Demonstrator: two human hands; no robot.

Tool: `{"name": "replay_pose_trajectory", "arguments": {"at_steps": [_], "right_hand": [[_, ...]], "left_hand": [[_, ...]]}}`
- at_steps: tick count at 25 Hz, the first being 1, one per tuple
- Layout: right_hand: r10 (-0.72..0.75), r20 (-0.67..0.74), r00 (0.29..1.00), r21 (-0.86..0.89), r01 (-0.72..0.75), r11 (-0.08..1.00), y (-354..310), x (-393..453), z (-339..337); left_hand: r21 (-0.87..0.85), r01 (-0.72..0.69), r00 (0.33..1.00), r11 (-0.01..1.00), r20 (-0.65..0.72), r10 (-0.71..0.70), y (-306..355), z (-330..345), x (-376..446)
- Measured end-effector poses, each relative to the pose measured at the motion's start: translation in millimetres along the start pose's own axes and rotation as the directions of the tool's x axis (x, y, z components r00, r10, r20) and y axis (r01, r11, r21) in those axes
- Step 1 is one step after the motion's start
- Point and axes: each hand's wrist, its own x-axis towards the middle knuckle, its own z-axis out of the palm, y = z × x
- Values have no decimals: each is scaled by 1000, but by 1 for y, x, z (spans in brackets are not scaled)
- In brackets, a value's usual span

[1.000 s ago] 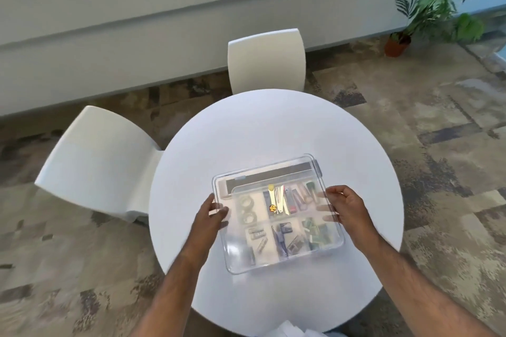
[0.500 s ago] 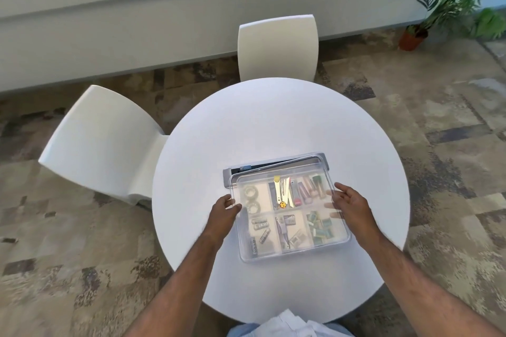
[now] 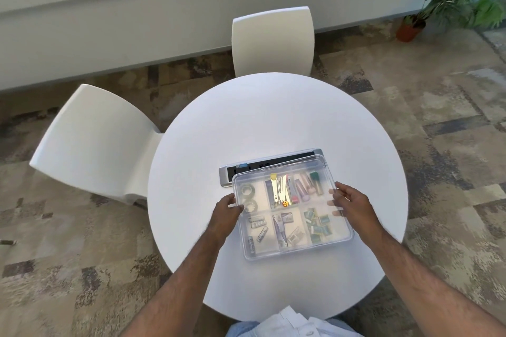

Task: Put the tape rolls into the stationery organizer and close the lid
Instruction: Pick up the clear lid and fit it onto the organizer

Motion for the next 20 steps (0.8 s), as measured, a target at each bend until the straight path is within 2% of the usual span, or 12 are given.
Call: {"name": "replay_pose_trajectory", "arguments": {"at_steps": [6, 10, 13, 16, 20], "right_hand": [[-76, -53, 996, -310, 56, 949, 8, 2, 2], [-75, -28, 997, -414, 57, 909, 12, 0, -1], [-69, 11, 998, -546, 64, 835, 20, -7, -6], [-22, 27, 999, -587, 34, 809, 30, -14, -14], [69, 34, 997, -557, -38, 830, 46, -21, -31]], "left_hand": [[45, -28, 999, 999, -34, 30, -11, 1, 0], [107, -23, 999, 994, -29, 26, -18, 3, -2], [211, -100, 994, 972, -17, 106, -28, 9, -8], [239, -140, 989, 961, -16, 148, -39, 13, -17], [224, -79, 997, 971, 0, 81, -58, 12, -31]]}}
